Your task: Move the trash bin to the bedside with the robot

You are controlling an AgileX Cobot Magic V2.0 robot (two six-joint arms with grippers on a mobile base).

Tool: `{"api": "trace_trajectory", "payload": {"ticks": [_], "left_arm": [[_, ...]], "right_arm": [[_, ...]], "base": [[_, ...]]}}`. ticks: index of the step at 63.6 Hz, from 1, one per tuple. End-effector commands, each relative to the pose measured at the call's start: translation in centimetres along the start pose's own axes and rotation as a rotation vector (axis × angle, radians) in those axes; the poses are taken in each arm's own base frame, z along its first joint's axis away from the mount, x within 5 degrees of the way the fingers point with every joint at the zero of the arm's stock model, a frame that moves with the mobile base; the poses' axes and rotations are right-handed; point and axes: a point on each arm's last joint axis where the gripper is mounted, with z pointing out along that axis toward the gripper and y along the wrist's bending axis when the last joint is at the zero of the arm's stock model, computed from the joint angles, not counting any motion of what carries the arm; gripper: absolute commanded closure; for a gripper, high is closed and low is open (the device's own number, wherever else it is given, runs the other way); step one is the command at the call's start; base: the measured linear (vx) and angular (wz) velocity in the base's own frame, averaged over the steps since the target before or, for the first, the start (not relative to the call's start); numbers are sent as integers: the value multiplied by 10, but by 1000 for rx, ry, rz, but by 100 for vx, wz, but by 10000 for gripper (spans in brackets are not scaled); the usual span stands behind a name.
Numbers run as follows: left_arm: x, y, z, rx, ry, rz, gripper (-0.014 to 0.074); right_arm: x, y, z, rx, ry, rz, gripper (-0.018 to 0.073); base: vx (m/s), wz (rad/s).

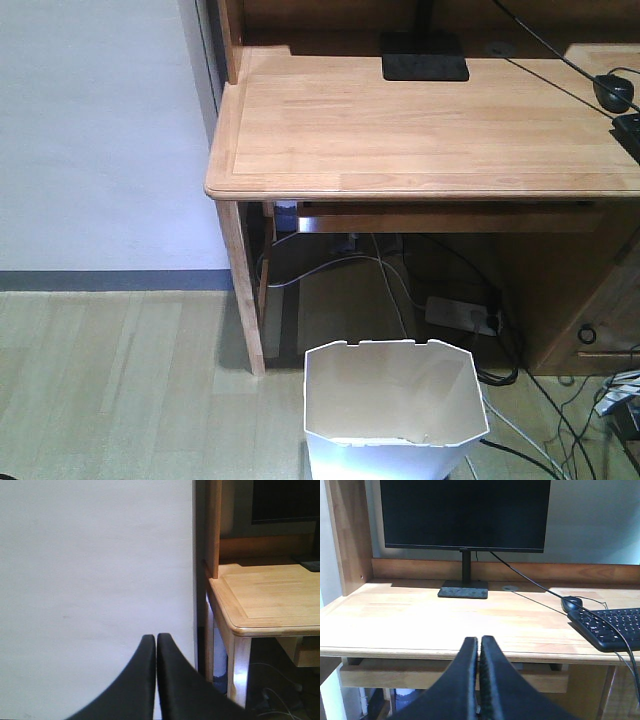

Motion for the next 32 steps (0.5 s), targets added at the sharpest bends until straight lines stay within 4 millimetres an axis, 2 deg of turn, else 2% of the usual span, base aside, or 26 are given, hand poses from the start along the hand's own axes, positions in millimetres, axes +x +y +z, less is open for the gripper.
{"api": "trace_trajectory", "payload": {"ticks": [1, 32], "left_arm": [[-15, -1, -2, 8, -102, -7, 603], [-15, -1, -2, 8, -102, -7, 603]], "right_arm": [[0, 0, 0, 2, -61, -8, 568], [-4, 0, 0, 2, -103, -14, 568]], "base": [[0, 0], [0, 0]]}}
